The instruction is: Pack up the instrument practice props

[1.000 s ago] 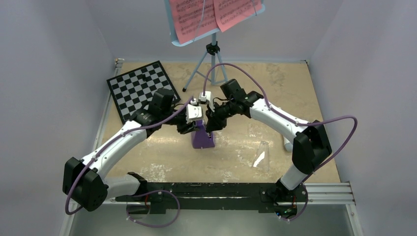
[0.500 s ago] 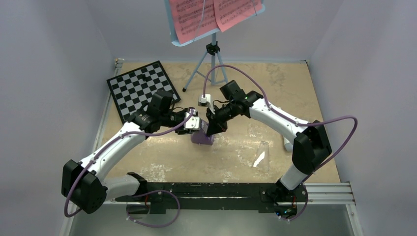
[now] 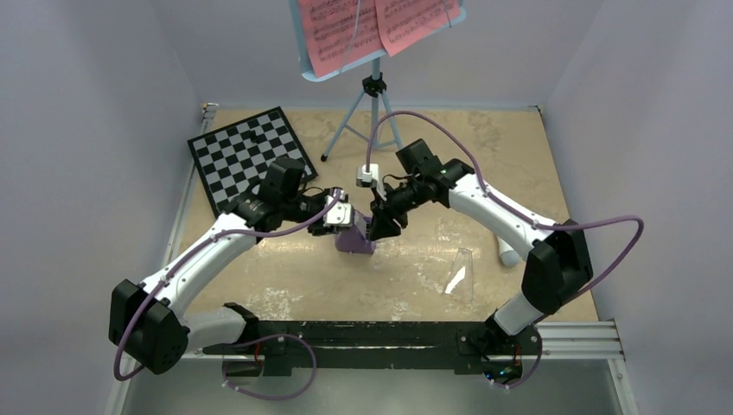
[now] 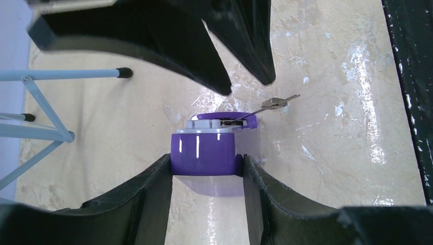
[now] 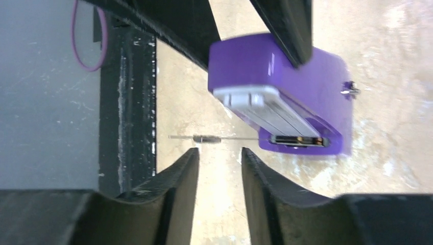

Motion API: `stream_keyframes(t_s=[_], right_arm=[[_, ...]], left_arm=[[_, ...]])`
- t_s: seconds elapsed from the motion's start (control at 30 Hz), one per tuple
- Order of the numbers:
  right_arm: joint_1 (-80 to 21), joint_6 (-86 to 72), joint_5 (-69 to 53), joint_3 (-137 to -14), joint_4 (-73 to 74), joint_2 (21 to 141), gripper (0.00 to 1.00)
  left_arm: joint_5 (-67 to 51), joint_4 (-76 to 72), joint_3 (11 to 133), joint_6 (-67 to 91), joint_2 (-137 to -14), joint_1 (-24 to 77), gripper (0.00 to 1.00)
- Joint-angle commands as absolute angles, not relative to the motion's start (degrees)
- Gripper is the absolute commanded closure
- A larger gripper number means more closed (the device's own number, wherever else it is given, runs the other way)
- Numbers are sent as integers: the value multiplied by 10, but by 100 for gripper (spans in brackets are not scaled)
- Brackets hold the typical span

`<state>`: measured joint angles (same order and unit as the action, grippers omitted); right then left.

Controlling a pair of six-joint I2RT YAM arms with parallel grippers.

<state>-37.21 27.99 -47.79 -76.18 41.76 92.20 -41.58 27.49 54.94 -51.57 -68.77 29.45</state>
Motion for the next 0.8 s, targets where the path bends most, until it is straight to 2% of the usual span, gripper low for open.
stream_keyframes(t_s=[0.0, 0.2, 0.43, 0.6, 0.77], right_arm=[[-345, 337, -468, -739, 418, 863, 55], [-341, 372, -472, -726, 413, 863, 50], [-346, 252, -436, -753, 324, 919, 47], [-346, 214, -425, -757, 299, 938, 49], [-346, 208, -418, -746, 298, 939, 58]], left_arm=[[-384, 296, 560, -543, -704, 284, 100], [-388, 285, 555, -519, -702, 283, 100], [-392, 265, 553, -462, -699, 280, 100], [-398, 269, 549, -454, -690, 280, 100], [-399, 281, 547, -459, -684, 280, 100]])
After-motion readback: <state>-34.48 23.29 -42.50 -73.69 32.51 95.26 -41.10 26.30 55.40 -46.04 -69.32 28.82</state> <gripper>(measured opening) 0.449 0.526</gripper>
